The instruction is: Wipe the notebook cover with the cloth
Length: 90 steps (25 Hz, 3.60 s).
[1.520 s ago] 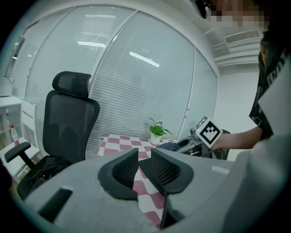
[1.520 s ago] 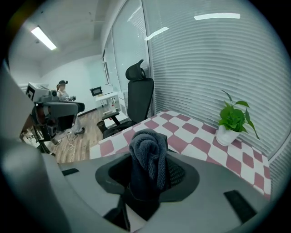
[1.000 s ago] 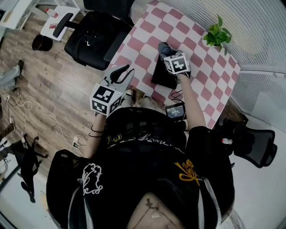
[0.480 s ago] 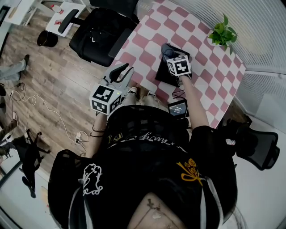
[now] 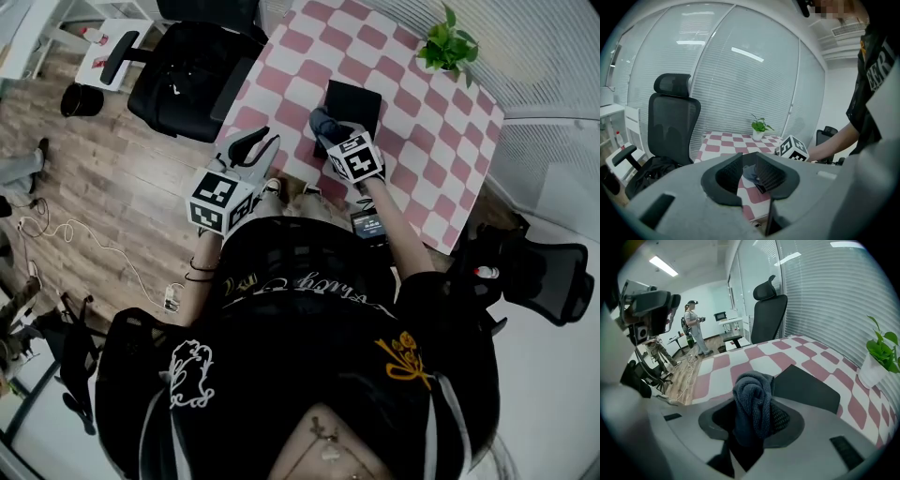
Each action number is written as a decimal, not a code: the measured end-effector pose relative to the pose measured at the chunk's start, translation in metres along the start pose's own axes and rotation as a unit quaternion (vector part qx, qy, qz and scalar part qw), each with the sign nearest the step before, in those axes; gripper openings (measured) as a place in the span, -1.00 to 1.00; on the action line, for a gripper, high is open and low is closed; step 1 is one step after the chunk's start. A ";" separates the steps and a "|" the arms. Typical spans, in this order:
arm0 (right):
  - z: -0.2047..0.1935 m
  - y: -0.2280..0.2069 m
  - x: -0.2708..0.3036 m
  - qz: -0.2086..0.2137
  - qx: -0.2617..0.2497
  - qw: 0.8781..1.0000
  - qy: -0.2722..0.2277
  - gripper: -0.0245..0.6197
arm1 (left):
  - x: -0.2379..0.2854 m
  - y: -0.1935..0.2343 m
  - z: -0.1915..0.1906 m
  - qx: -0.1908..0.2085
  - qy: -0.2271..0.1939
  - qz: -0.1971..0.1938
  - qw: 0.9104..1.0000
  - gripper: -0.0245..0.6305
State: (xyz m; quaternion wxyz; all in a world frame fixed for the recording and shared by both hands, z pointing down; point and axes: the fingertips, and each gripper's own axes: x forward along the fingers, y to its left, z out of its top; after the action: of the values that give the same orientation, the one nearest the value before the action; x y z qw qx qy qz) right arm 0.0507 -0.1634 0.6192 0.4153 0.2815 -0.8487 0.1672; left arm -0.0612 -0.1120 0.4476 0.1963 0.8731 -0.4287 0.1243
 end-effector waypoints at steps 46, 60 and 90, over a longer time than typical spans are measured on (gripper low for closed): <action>0.002 -0.129 -0.003 -0.071 0.132 0.988 -0.018 -0.51 | 0.033 -0.023 0.008 0.019 0.013 -0.049 0.999 -0.68; -0.032 -0.048 -0.026 -0.025 0.099 0.995 -0.018 -0.51 | 0.046 -0.032 0.010 0.025 0.016 -0.080 0.996 -0.67; -0.027 -0.075 -0.066 -0.031 0.108 0.992 -0.057 -0.51 | 0.062 -0.042 0.008 0.034 0.026 -0.109 0.993 -0.67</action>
State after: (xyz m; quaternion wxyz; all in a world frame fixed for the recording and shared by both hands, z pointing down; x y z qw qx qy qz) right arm 0.1464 -0.1855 0.5864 0.3385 0.3595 -0.8390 0.2286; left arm 0.0101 -0.1357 0.4544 0.1901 0.9171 -0.3214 0.1397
